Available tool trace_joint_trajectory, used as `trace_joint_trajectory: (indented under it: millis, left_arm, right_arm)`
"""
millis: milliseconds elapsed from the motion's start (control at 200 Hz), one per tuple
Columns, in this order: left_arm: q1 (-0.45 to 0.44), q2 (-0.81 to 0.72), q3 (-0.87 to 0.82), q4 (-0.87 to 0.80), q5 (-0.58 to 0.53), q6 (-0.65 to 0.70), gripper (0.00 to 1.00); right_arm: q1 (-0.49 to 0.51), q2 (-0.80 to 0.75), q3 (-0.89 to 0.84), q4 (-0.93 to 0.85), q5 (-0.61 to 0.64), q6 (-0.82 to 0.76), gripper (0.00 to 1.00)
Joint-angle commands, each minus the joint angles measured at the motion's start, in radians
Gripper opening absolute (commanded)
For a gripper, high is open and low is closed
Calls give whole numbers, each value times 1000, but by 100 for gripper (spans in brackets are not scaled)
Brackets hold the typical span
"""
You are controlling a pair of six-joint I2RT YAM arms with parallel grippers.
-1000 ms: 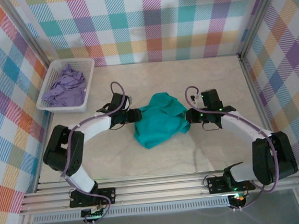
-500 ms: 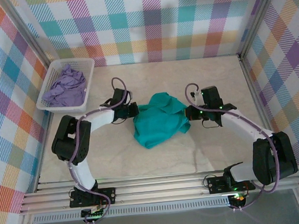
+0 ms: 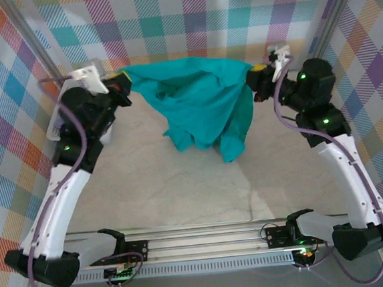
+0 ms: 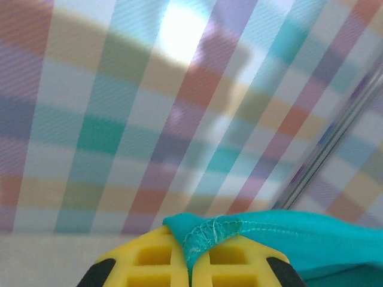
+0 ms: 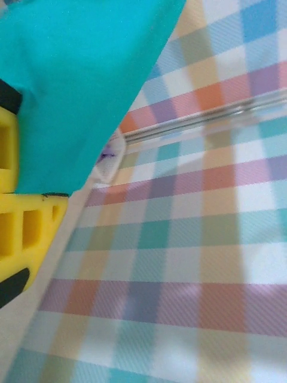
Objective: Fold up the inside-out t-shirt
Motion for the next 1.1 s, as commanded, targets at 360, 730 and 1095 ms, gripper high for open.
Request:
trace_joint_trajectory:
  millis: [360, 730, 1095]
  left_arm:
    - [-16, 67, -238, -184, 64, -24, 0]
    - [-42, 117, -428, -219, 54, -42, 0]
    - [-41, 115, -458, -203, 49, -45, 0]
  right_arm:
    - [-12, 272, -227, -315, 210, 48, 18]
    - [72, 357, -492, -220, 72, 158, 46]
    - [174, 607, -262, -138, 84, 95, 47]
